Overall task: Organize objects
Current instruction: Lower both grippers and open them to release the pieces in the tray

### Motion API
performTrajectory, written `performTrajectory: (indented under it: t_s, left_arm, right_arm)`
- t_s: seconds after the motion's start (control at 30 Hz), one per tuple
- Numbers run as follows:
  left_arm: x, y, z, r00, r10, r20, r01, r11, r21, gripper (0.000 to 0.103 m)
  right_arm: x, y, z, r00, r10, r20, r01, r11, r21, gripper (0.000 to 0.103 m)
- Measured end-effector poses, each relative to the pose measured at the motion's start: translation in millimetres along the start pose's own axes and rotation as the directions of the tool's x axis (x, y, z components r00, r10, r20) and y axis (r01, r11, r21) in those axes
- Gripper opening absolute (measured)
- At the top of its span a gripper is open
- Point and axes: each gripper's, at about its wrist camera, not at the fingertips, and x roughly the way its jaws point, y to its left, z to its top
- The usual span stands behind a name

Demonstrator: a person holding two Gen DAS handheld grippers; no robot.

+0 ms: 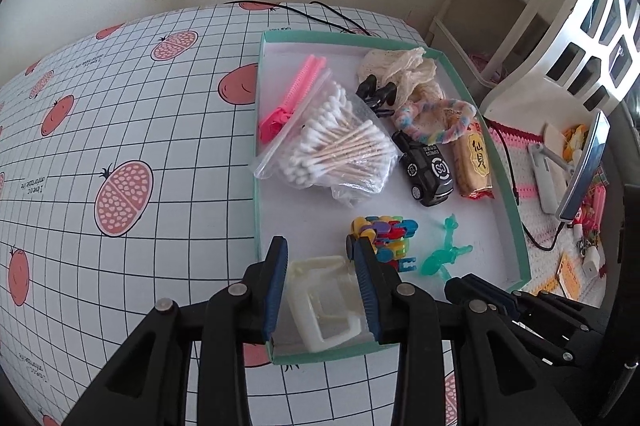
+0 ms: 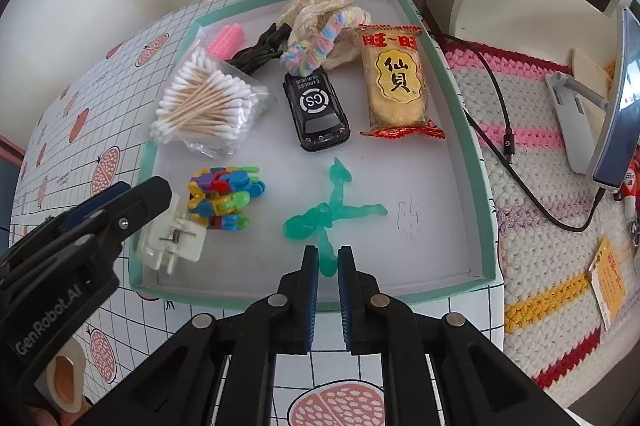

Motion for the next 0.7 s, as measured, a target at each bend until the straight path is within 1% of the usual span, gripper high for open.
performTrajectory:
  t_s: [0.07, 0.13, 0.27, 0.37, 0.5, 0.57, 0.6, 0.67, 0.7]
  left_arm:
    - [-2.8, -0.2, 0.5, 1.0, -0.005, 0.005, 0.005, 1.0, 0.002, 0.043]
    - [-5.4, -0.5, 0.6, 1.0, -0.005, 0.01, 0.005, 1.0, 0.004, 0.044]
    - [-9.9, 1.5, 2.3, 1.0, 0.002, 0.023, -0.001, 1.0, -0.008, 0.044]
    - [-15.4, 5.5, 3.8, 0.999, 0.018, 0.045, -0.017, 1.0, -0.021, 0.045]
    - [-18.5, 13.7, 5.3, 0.996, 0.058, 0.062, -0.056, 0.998, -0.043, 0.045]
    - [-18.5, 19.0, 5.2, 0.995, 0.08, 0.062, -0.076, 0.995, -0.058, 0.047]
    - [-18.0, 21.4, 5.3, 0.994, 0.086, 0.061, -0.082, 0.995, -0.064, 0.049]
    - [-16.9, 25.6, 5.5, 0.993, 0.102, 0.059, -0.098, 0.992, -0.076, 0.057]
    - [-16.5, 27.8, 5.3, 0.992, 0.112, 0.06, -0.107, 0.991, -0.082, 0.058]
  right_arm:
    - [-2.0, -0.1, 0.0, 1.0, 0.002, 0.008, -0.002, 1.0, 0.0, 0.011]
    - [-4.4, -0.3, 1.3, 1.0, 0.003, 0.016, -0.003, 1.0, 0.002, 0.011]
    - [-8.8, 0.5, 6.0, 0.999, 0.009, 0.04, -0.009, 1.0, -0.004, 0.019]
    - [-11.5, 3.2, 6.5, 0.999, 0.011, 0.053, -0.011, 1.0, -0.005, 0.019]
    - [-13.0, 2.2, 8.6, 0.997, 0.011, 0.075, -0.011, 1.0, -0.007, 0.019]
    - [-15.5, 0.2, 8.9, 0.996, 0.013, 0.092, -0.013, 1.0, -0.011, 0.03]
    - [-16.1, -0.4, 9.6, 0.995, 0.014, 0.098, -0.013, 1.0, -0.009, 0.039]
    - [-17.5, -2.2, 9.7, 0.994, 0.019, 0.107, -0.019, 1.0, -0.005, 0.041]
    - [-18.5, -4.1, 9.8, 0.993, 0.016, 0.114, -0.016, 1.0, -0.003, 0.044]
